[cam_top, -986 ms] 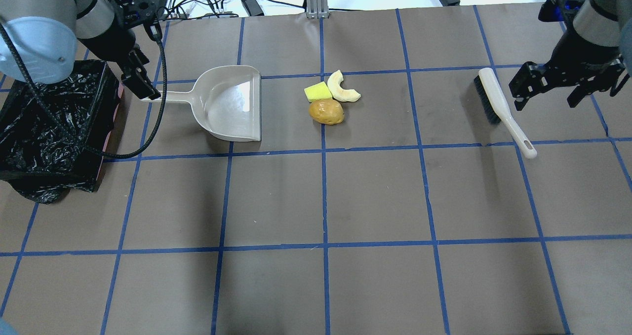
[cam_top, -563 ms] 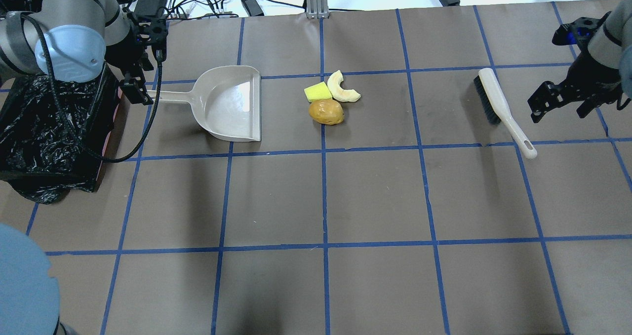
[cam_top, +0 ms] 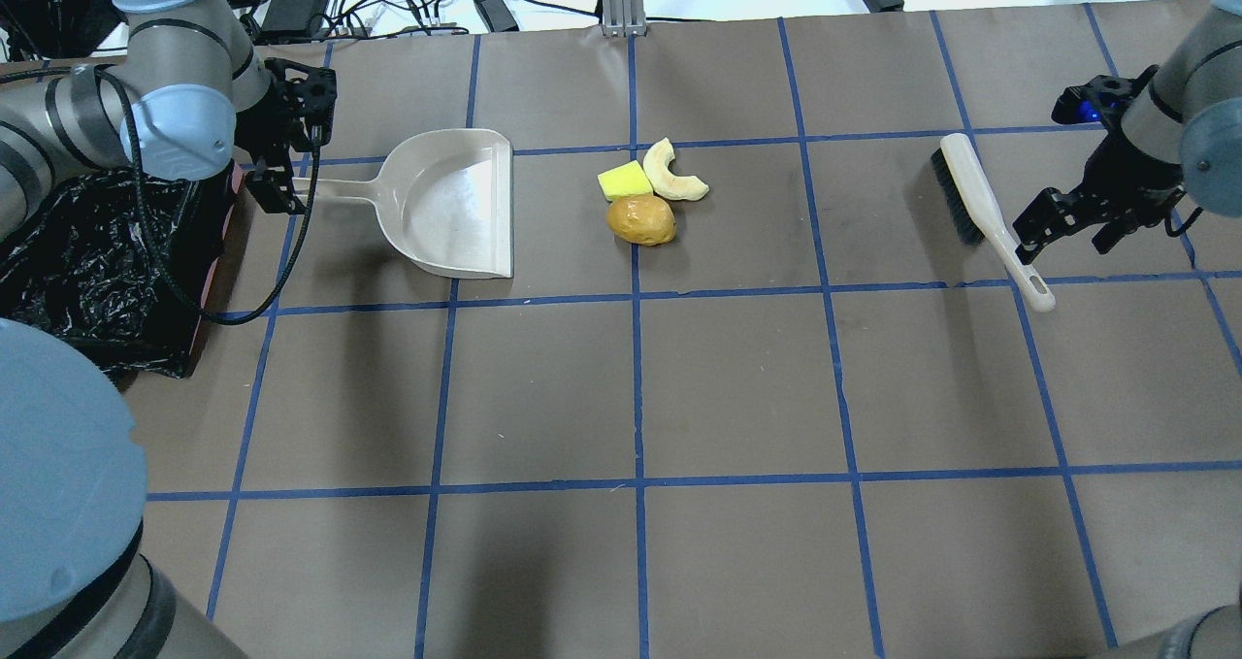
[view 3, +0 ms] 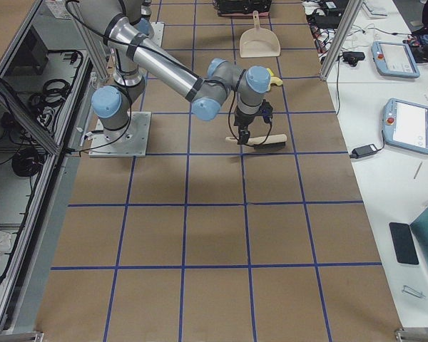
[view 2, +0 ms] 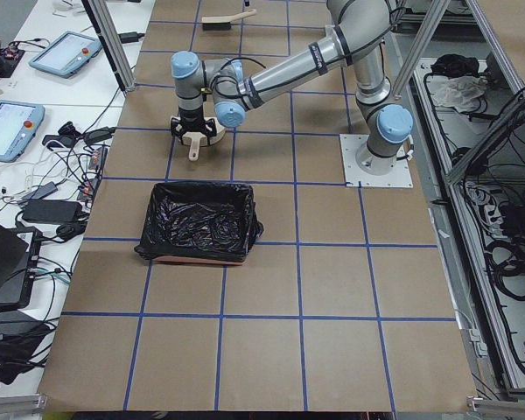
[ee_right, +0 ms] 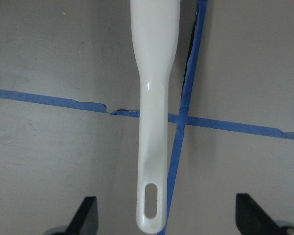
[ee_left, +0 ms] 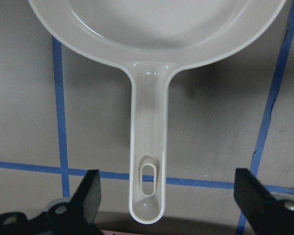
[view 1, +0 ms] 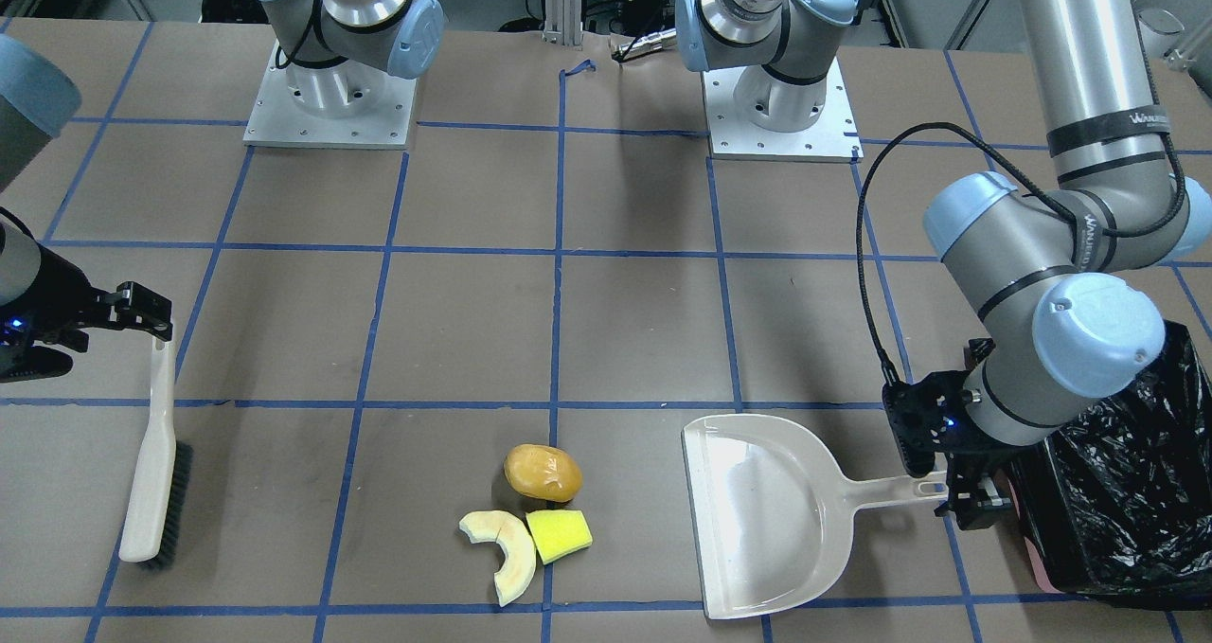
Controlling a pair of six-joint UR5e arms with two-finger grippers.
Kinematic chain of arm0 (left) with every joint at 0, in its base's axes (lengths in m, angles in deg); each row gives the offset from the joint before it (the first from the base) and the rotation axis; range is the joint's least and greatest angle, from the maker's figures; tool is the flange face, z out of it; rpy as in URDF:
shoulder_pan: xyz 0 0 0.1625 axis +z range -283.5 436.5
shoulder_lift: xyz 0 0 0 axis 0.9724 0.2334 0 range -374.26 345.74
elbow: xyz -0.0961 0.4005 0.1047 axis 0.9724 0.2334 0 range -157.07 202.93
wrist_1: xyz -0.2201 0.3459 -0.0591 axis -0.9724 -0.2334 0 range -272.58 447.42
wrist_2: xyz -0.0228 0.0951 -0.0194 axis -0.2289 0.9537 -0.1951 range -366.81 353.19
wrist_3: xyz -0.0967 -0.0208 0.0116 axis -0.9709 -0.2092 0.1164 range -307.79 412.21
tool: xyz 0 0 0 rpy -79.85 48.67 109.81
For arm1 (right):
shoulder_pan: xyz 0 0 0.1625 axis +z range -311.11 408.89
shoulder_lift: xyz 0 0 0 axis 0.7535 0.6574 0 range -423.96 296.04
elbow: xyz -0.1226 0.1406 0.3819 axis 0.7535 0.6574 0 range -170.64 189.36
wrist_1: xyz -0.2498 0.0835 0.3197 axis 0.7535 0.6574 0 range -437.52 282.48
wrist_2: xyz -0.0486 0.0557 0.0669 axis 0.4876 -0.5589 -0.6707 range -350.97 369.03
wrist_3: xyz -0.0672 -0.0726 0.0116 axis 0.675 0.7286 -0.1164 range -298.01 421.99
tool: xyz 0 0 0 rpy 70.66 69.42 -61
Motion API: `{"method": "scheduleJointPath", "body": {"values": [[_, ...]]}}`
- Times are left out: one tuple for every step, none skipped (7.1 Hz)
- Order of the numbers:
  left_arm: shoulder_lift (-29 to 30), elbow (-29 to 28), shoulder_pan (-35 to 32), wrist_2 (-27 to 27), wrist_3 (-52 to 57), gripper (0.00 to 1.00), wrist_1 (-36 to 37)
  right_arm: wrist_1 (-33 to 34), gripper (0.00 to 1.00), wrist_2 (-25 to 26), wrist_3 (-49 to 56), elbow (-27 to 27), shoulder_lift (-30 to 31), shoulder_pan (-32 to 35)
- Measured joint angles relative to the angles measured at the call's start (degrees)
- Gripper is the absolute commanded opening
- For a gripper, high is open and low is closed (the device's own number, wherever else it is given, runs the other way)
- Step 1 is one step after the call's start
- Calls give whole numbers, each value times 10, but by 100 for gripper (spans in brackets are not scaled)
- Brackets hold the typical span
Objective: Sweep and dump trash into bin
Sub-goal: 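Close the left gripper on the dustpan handle while the right gripper grasps the brush handle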
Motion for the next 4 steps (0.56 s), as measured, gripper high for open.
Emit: {"method": "scheduleJointPath", "body": {"values": [[5,-2,16,-27,18,96,4,5,100,-1,23,-1,-16,2],[7,-4,21,-39,27,96,6,11,100,-2,43,-1,-30,4],[8,-4,23,-45,27,96,6,17,93,-2,52,-1,-39,8],[11,-4,22,-48,17,96,6,20,92,-3,52,-1,-44,13]]}}
